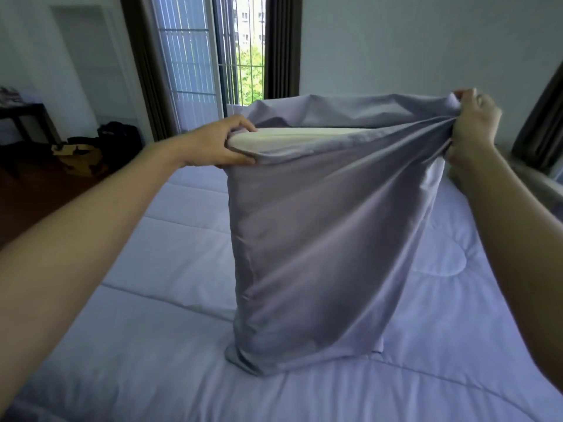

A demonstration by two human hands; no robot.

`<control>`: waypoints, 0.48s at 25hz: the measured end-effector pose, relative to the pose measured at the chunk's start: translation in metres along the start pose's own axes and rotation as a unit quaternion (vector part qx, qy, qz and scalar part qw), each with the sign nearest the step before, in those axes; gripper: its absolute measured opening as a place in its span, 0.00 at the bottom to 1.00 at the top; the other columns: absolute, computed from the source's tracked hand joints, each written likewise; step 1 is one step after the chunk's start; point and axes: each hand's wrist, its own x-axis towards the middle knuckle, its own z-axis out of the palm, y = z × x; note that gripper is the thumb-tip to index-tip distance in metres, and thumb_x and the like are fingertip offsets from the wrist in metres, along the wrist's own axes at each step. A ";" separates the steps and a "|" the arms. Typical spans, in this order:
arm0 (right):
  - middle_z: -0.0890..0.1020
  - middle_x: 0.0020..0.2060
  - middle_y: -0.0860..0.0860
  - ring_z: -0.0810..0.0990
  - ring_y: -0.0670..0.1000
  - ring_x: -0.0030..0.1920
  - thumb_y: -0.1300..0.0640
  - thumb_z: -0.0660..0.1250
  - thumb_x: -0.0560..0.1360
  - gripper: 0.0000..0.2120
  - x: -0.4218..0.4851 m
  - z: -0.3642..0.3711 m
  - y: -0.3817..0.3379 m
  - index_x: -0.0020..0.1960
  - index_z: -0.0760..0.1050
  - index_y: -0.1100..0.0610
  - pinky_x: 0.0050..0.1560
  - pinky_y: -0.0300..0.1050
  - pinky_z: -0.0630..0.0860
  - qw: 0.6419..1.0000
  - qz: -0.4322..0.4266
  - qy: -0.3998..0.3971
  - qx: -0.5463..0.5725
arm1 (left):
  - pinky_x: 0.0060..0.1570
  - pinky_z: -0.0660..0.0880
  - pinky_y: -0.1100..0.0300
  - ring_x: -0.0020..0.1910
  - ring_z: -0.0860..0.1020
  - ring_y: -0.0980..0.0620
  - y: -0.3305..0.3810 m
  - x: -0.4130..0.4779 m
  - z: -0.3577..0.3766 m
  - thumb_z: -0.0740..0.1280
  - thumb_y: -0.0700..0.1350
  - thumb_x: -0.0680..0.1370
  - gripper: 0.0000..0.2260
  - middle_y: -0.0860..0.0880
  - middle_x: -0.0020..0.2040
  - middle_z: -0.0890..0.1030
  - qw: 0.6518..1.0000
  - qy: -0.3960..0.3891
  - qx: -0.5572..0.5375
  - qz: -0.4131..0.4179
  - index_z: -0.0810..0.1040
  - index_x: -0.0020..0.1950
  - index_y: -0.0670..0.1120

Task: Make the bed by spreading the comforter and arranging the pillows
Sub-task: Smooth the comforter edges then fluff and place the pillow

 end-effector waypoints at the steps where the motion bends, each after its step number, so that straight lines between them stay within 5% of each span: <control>1: 0.86 0.55 0.52 0.84 0.50 0.56 0.45 0.67 0.82 0.13 -0.014 -0.009 0.010 0.60 0.82 0.50 0.60 0.50 0.81 0.997 0.009 -0.058 0.048 | 0.48 0.81 0.49 0.50 0.78 0.49 0.001 0.004 0.014 0.77 0.50 0.75 0.15 0.47 0.59 0.78 0.998 0.057 -0.036 0.011 0.77 0.58 0.51; 4: 0.75 0.74 0.50 0.78 0.52 0.68 0.35 0.68 0.80 0.30 -0.071 -0.044 0.070 0.77 0.63 0.42 0.68 0.56 0.78 0.956 0.106 -0.273 0.026 | 0.40 0.74 0.55 0.40 0.75 0.55 -0.008 0.013 0.034 0.72 0.48 0.80 0.12 0.47 0.43 0.80 0.960 0.271 -0.066 0.026 0.71 0.42 0.48; 6: 0.75 0.73 0.50 0.79 0.54 0.66 0.36 0.73 0.77 0.38 -0.098 -0.063 0.127 0.79 0.57 0.41 0.64 0.66 0.78 0.918 0.156 -0.353 -0.093 | 0.37 0.66 0.55 0.34 0.69 0.56 -0.010 0.022 0.024 0.70 0.47 0.81 0.15 0.45 0.37 0.75 0.933 0.353 -0.059 0.025 0.67 0.39 0.50; 8: 0.76 0.72 0.47 0.79 0.55 0.65 0.37 0.75 0.75 0.41 -0.110 -0.068 0.162 0.80 0.55 0.37 0.60 0.64 0.73 0.892 0.208 -0.371 -0.151 | 0.38 0.64 0.55 0.34 0.67 0.55 -0.005 0.034 0.007 0.69 0.48 0.81 0.15 0.49 0.36 0.71 0.913 0.404 -0.053 0.010 0.65 0.40 0.54; 12: 0.84 0.64 0.48 0.82 0.51 0.63 0.29 0.79 0.66 0.40 -0.116 -0.032 0.180 0.71 0.77 0.50 0.63 0.55 0.77 0.897 0.183 -0.380 -0.133 | 0.44 0.67 0.60 0.39 0.68 0.57 -0.005 0.062 -0.002 0.62 0.45 0.84 0.10 0.54 0.40 0.70 0.877 0.446 -0.178 -0.006 0.66 0.44 0.51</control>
